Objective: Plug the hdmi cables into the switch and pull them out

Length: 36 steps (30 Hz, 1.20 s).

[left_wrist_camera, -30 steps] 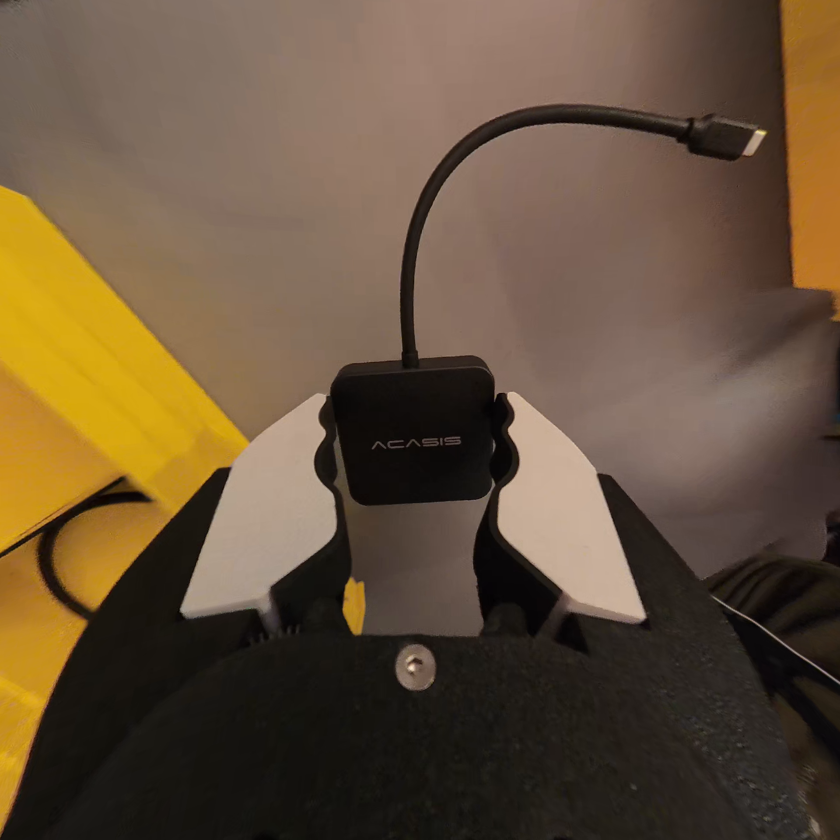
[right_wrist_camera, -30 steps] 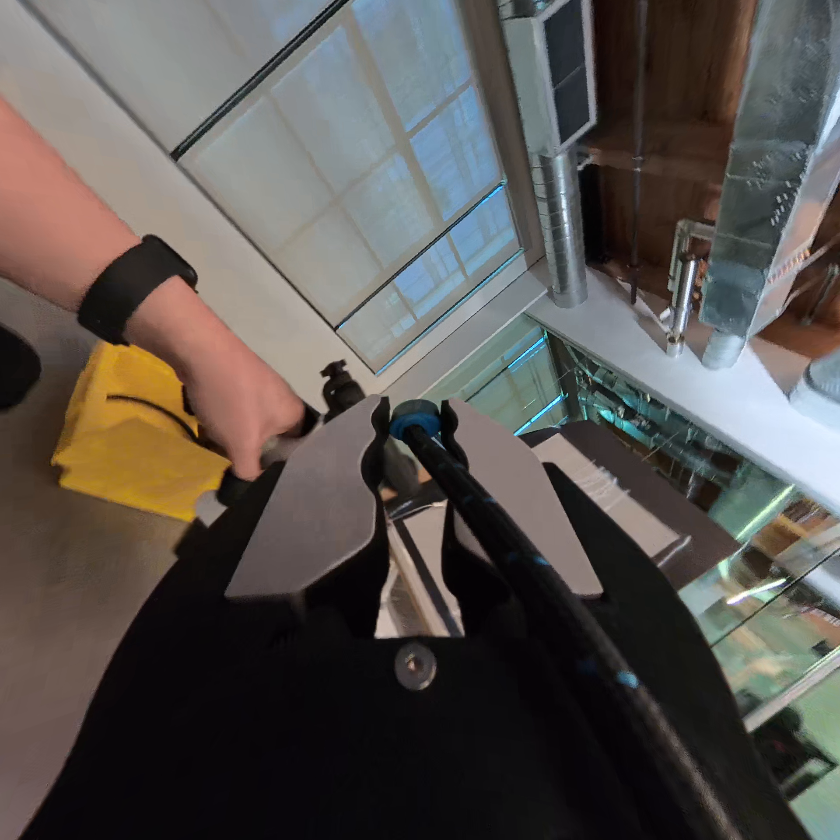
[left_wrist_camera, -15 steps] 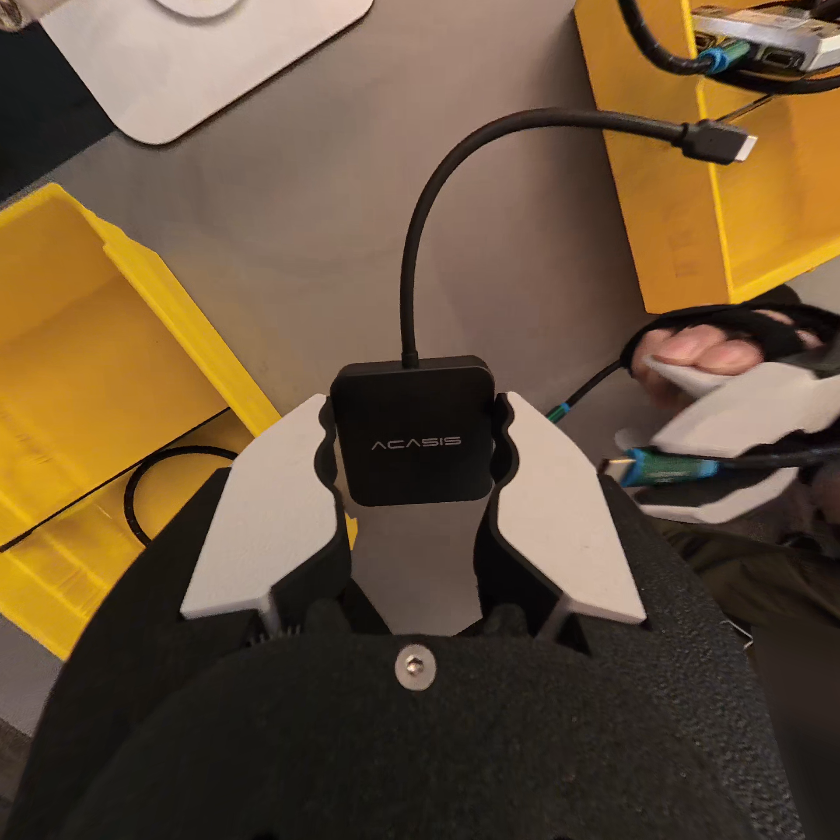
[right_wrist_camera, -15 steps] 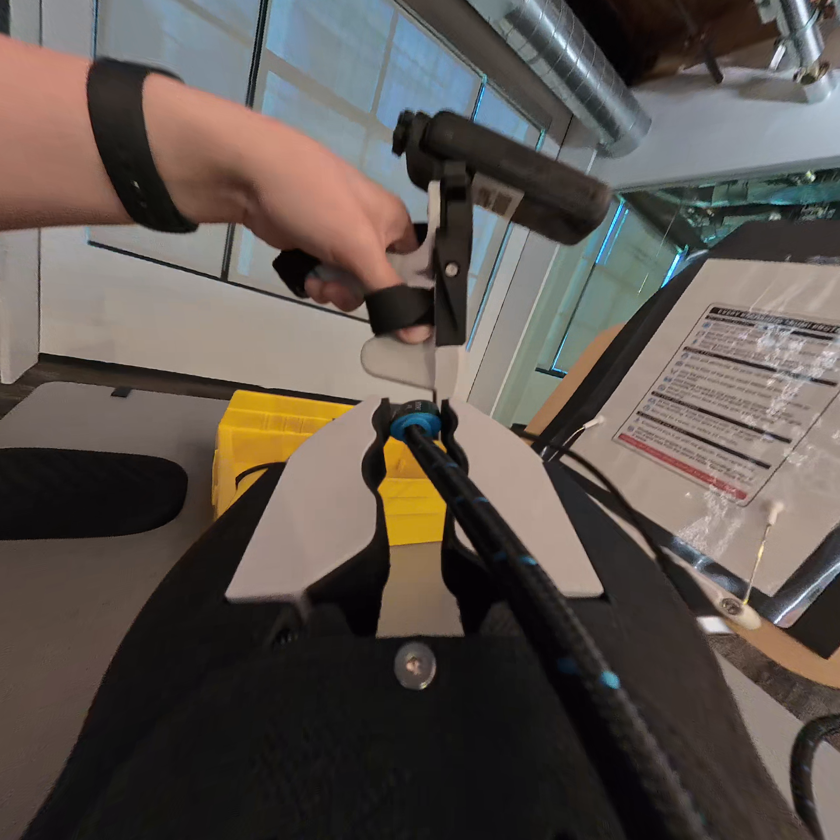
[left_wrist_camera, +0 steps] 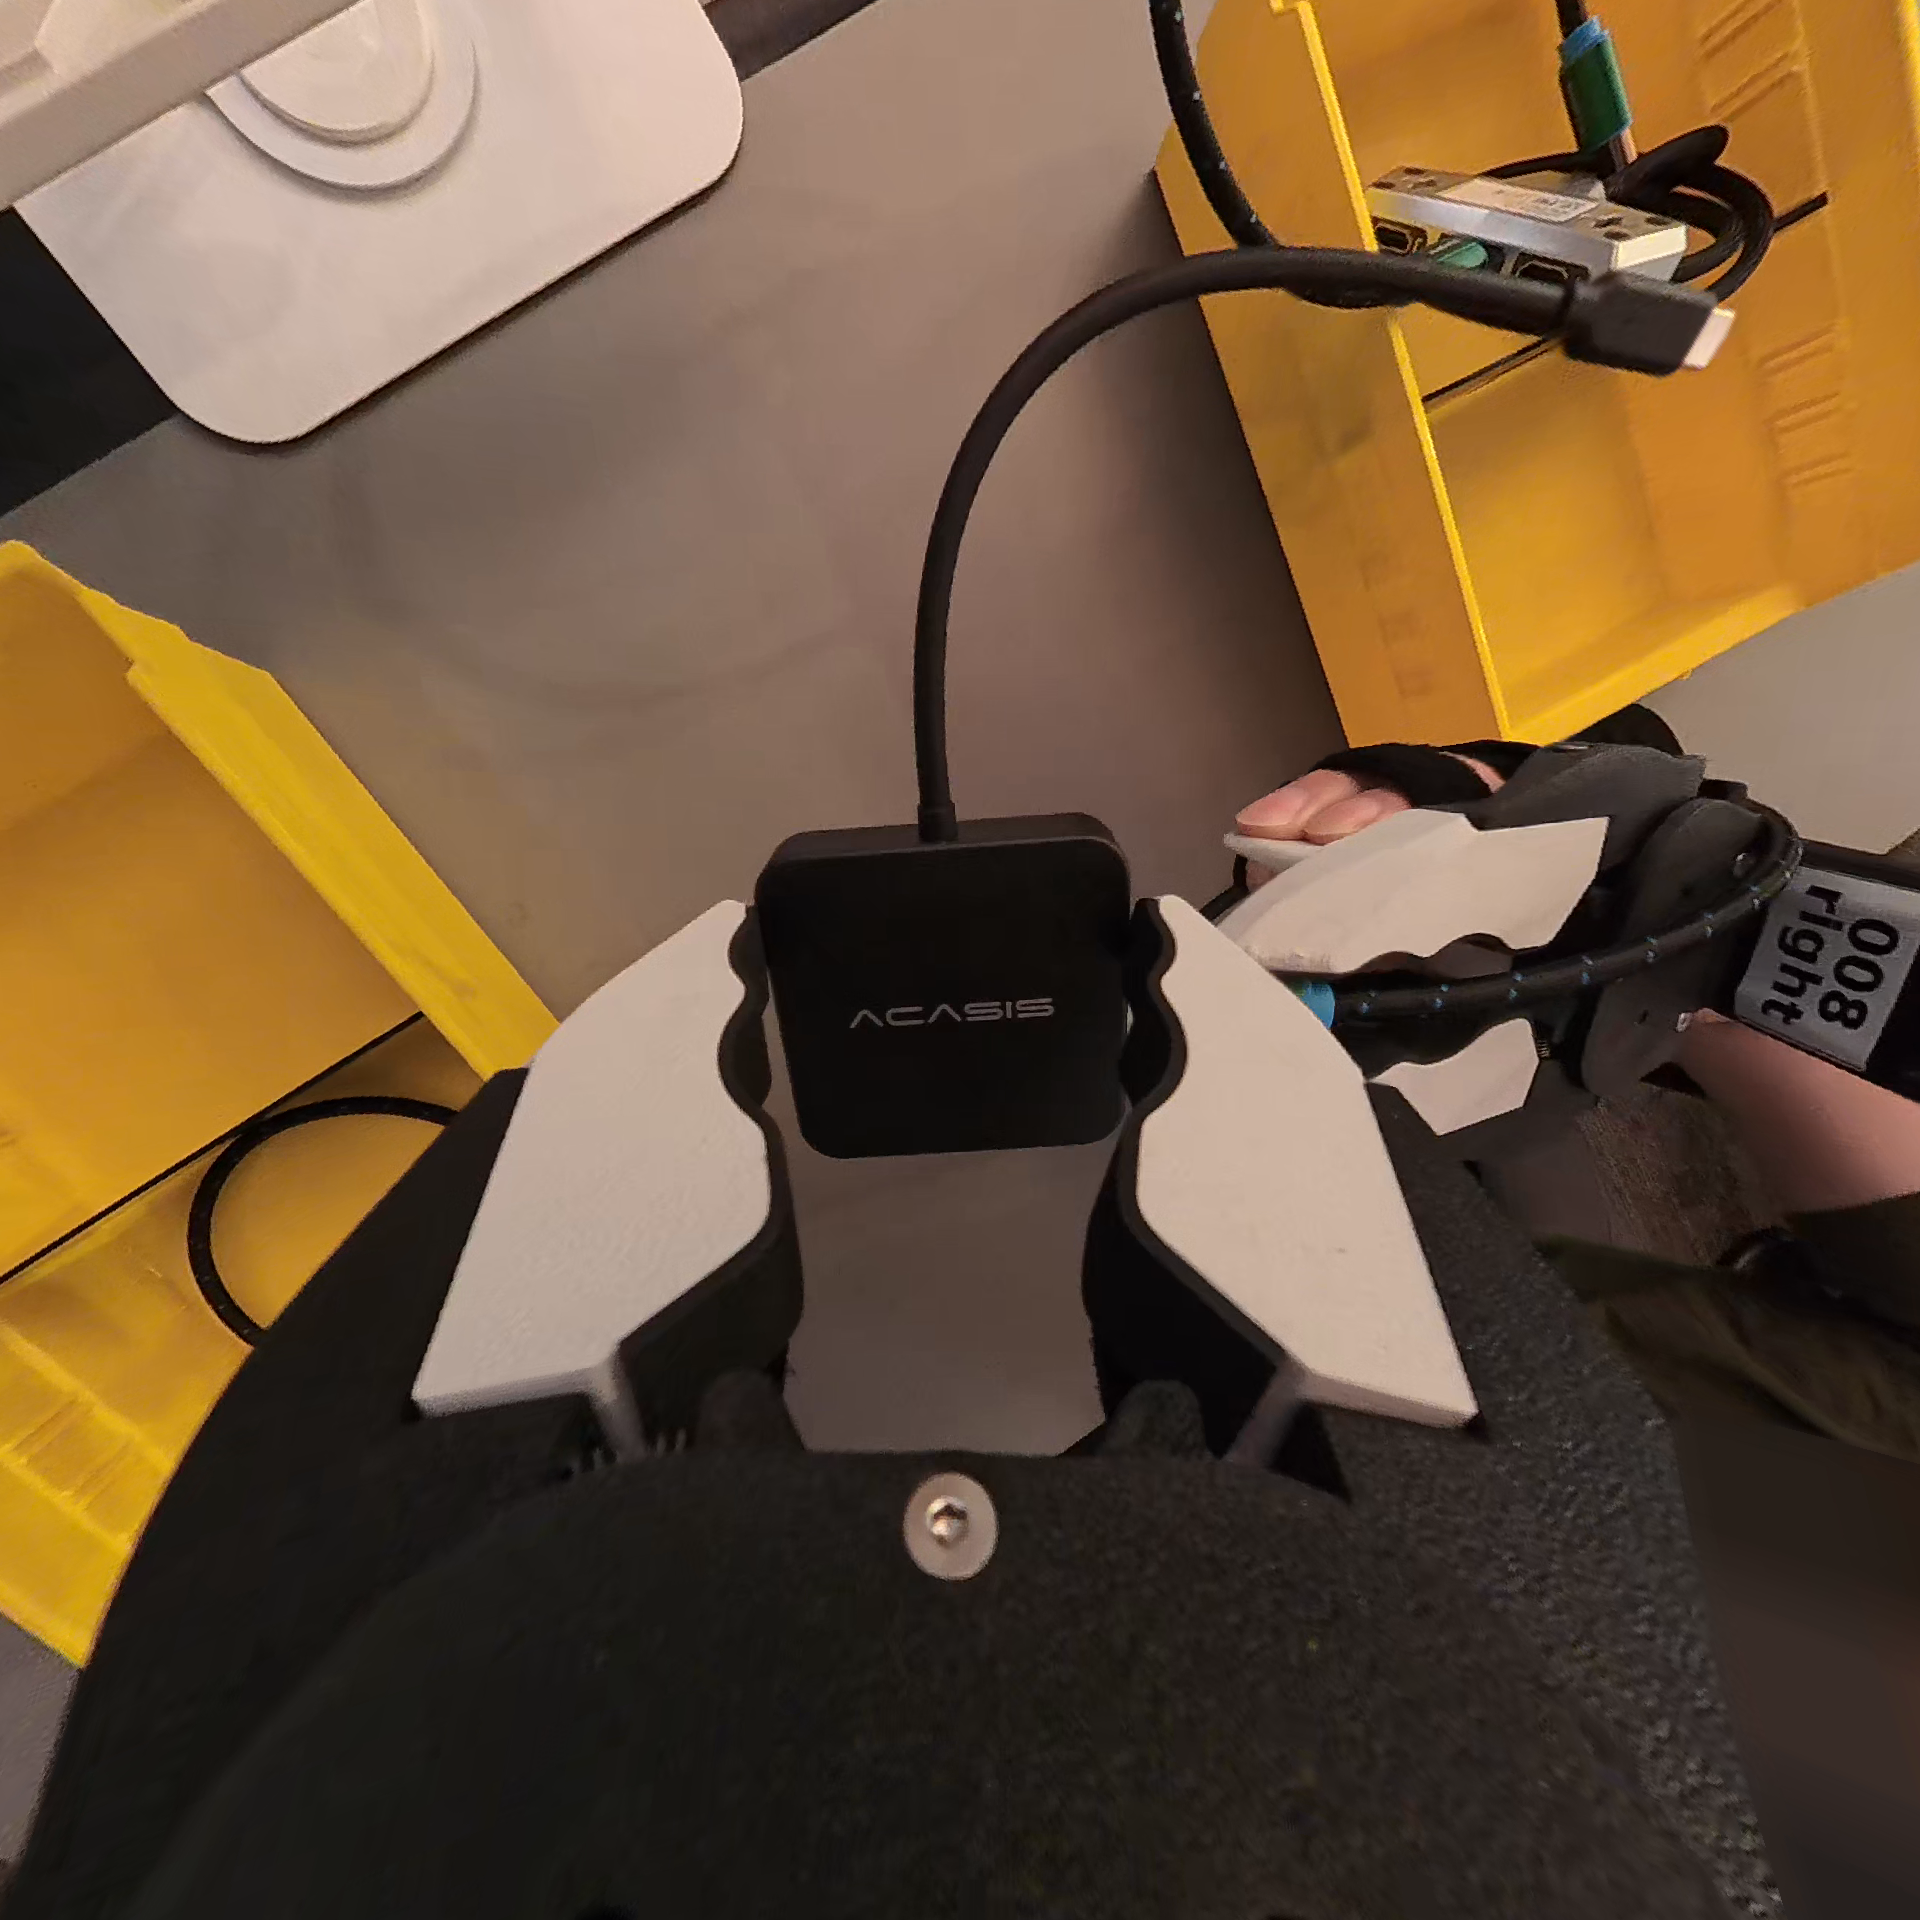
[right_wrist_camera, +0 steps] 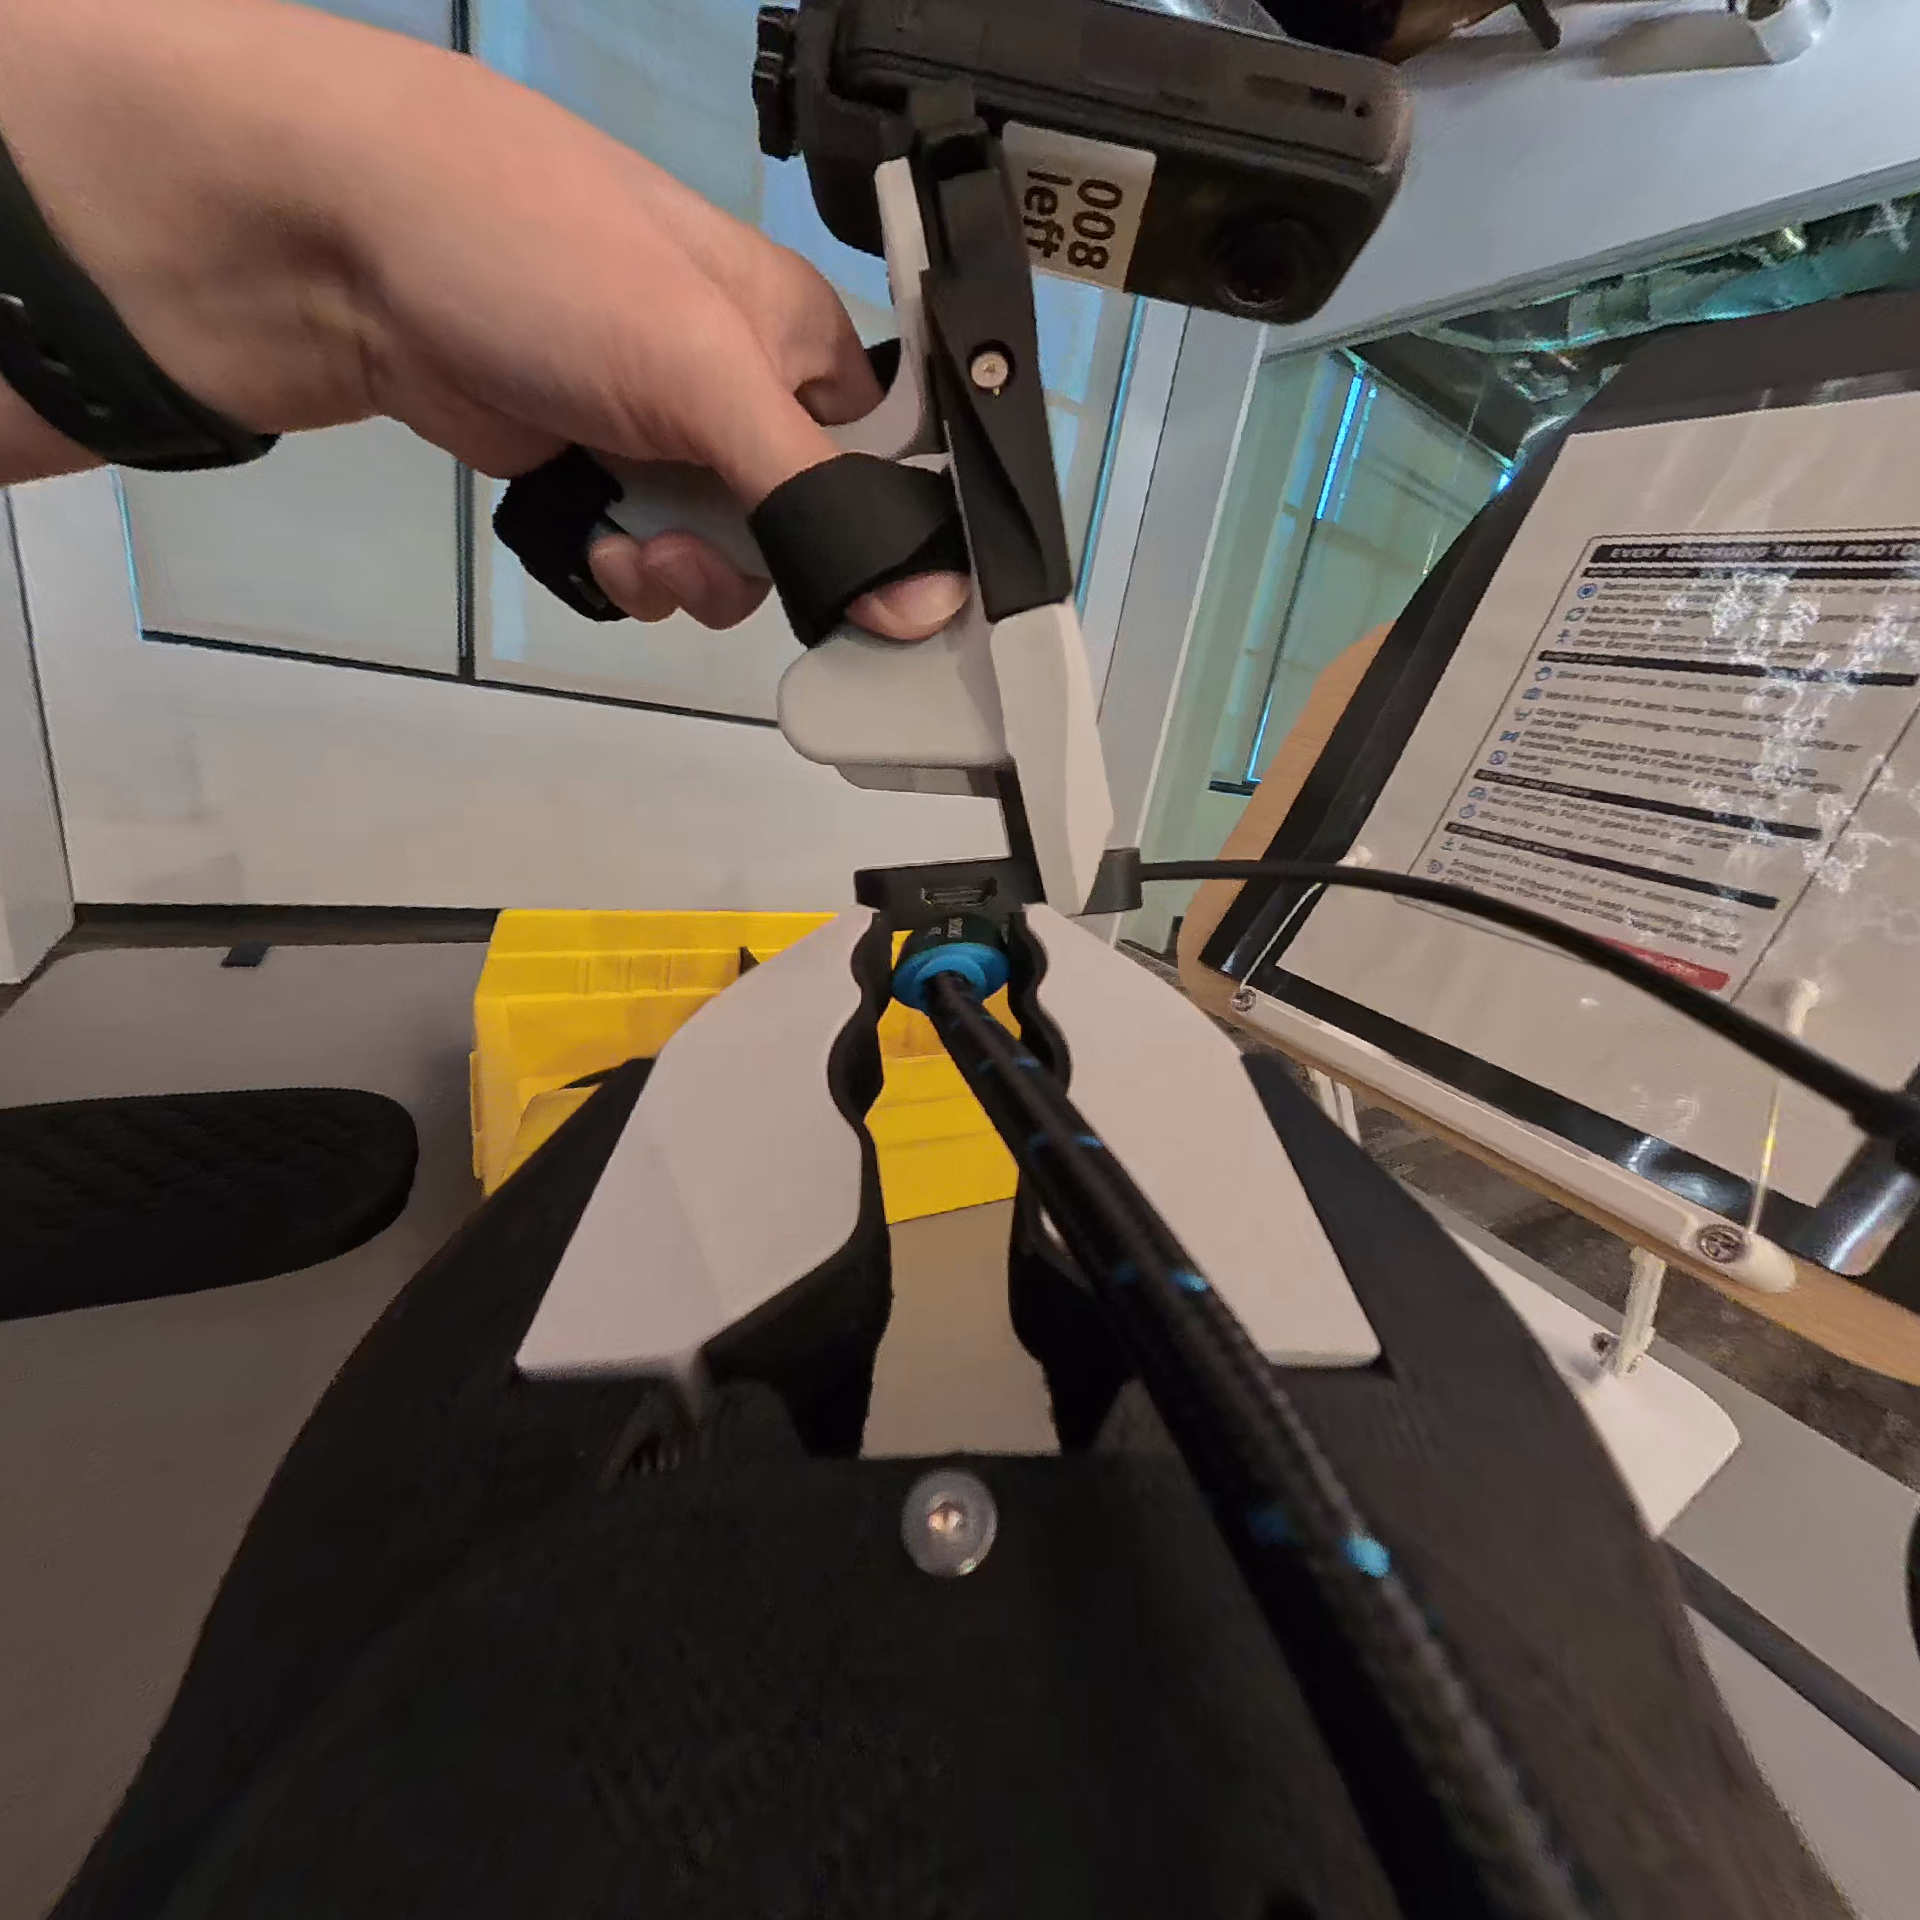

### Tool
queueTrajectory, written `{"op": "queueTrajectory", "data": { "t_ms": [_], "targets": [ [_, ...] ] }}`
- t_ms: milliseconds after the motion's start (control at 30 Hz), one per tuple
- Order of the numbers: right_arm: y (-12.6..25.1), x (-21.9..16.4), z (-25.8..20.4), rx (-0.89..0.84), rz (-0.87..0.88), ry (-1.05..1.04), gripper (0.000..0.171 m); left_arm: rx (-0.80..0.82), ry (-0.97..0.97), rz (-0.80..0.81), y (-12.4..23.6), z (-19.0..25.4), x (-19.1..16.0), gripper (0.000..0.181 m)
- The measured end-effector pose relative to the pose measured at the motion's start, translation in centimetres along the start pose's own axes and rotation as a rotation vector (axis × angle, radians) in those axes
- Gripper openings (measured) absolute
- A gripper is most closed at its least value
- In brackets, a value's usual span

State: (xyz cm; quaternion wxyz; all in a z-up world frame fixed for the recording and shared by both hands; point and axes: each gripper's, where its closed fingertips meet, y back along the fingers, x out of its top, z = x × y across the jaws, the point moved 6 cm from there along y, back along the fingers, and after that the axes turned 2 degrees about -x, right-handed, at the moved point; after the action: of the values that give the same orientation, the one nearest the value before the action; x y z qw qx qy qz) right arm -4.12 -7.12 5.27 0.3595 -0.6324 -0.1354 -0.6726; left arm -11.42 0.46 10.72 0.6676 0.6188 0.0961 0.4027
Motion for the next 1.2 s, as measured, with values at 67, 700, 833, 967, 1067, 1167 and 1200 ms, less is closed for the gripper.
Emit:
{"op": "queueTrajectory", "data": {
  "t_ms": [67,700,833,967,1067,1167,1200],
  "targets": [
    [0.1,0.1,0.2,-0.011,0.011,-0.009,0.022,0.000,-0.001,-0.002,-0.1,0.1,0.0,0.066],
    [0.3,0.2,1.1,-0.064,0.016,-0.084,0.022,0.017,0.010,0.028,-0.8,0.8,1.0,0.066],
    [0.4,0.2,1.4,-0.081,0.023,-0.079,0.022,0.017,0.004,0.048,-0.9,1.0,1.3,0.066],
    [0.6,0.5,1.6,-0.090,0.031,-0.044,0.022,-0.007,0.015,0.073,-0.8,1.2,1.5,0.066],
    [0.6,0.5,1.6,-0.095,0.036,-0.012,0.022,0.000,-0.003,0.093,-0.7,1.3,1.5,0.066],
    [0.6,0.5,1.6,-0.087,0.038,-0.001,0.022,0.026,-0.042,0.098,-0.7,1.6,1.5,0.066],
    [0.6,0.5,1.6,-0.084,0.038,-0.002,0.022,0.038,-0.055,0.097,-0.7,1.7,1.5,0.066]
  ]
}}
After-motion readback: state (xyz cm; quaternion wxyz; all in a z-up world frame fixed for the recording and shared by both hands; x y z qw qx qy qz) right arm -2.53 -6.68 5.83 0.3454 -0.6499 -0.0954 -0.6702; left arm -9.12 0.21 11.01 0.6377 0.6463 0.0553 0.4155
